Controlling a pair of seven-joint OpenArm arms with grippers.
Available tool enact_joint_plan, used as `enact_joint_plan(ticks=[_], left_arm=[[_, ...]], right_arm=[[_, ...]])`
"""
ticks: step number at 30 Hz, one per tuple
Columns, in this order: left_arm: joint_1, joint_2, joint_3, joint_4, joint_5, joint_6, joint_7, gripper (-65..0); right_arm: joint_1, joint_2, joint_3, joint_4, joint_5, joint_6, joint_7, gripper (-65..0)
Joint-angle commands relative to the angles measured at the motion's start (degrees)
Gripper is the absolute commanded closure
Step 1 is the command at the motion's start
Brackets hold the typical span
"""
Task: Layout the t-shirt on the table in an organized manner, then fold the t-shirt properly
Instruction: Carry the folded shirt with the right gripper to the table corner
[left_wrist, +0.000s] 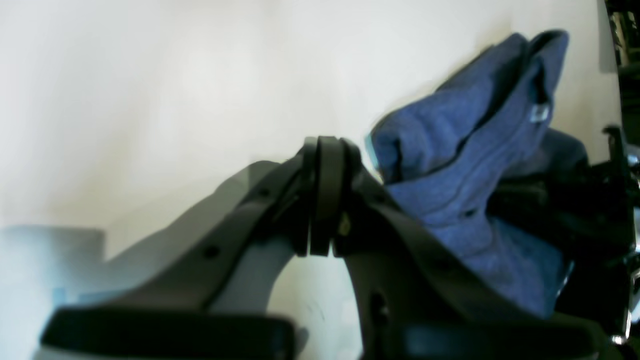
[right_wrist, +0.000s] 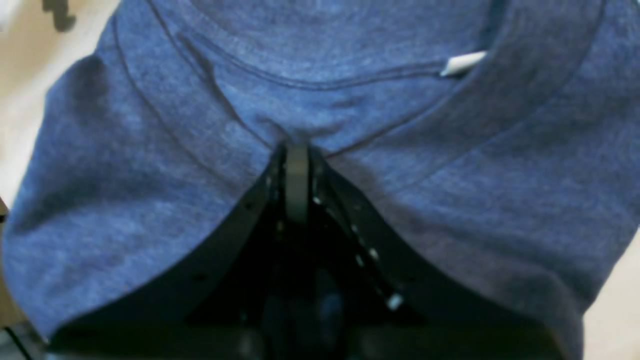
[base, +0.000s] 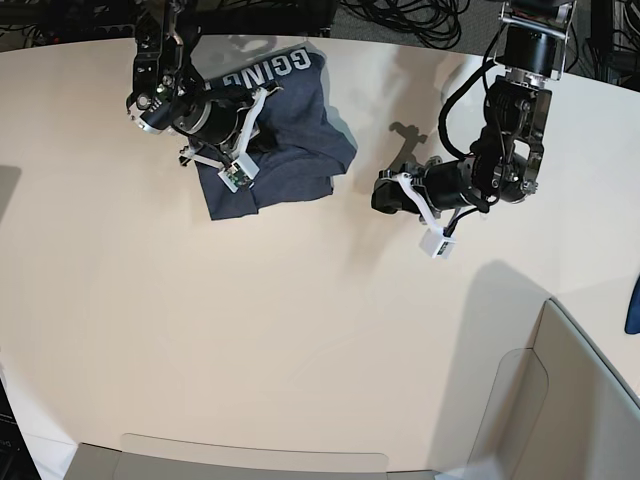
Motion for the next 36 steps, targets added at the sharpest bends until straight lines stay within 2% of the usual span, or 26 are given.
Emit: enact_joint_plan(ticks=[1,5,11,16,21,24,32,36], left_arm=[[-1.15,-0.56,-0.43,1.07,-1.17,-0.42,-0.98,0.0],[-0.62,-0.56,-0.43,1.07,-1.17,-0.42,-0.98,0.0],[0.0,-0.38,-0.43,1.07,-1.17,-0.51,-0.98,0.0],[0.0,-0.3,-0.08,1.07,-1.17,-0.51,-2.82,0.0],[0.17,-0.3,-0.08,1.07,-1.35,-0.51,-3.09,0.0],[1.23,-0.3,-0.17,1.07,-1.26,-0.51,-3.26,0.0],[1.67,-0.3,-0.08,1.16,-1.35,-0.6,-3.35,0.0],[1.75,-0.3,-0.08,2.3,-1.26,-0.6,-3.17,0.0]], right_arm=[[-0.18,1.79,2.42,-0.89,-7.75,-0.49,-4.59,0.0],[-0.98,6.89,8.05,-0.98,-12.85,-0.49,-4.59,0.0],[-0.71,18.93,14.47,-5.9,-18.12,-0.49,-4.24,0.0],[2.1,28.6,15.26,-13.46,-19.0,-0.49,-4.07,0.0],[3.68,35.11,15.34,-22.52,-19.44,-0.49,1.03,0.0],[4.21,35.63,15.34,-24.63,-19.88,-0.49,1.73,0.0],[5.35,33.52,15.52,-20.94,-20.23,-0.49,1.65,0.0],[5.35,33.44,21.85,-15.57,-21.29,-0.49,1.47,0.0]])
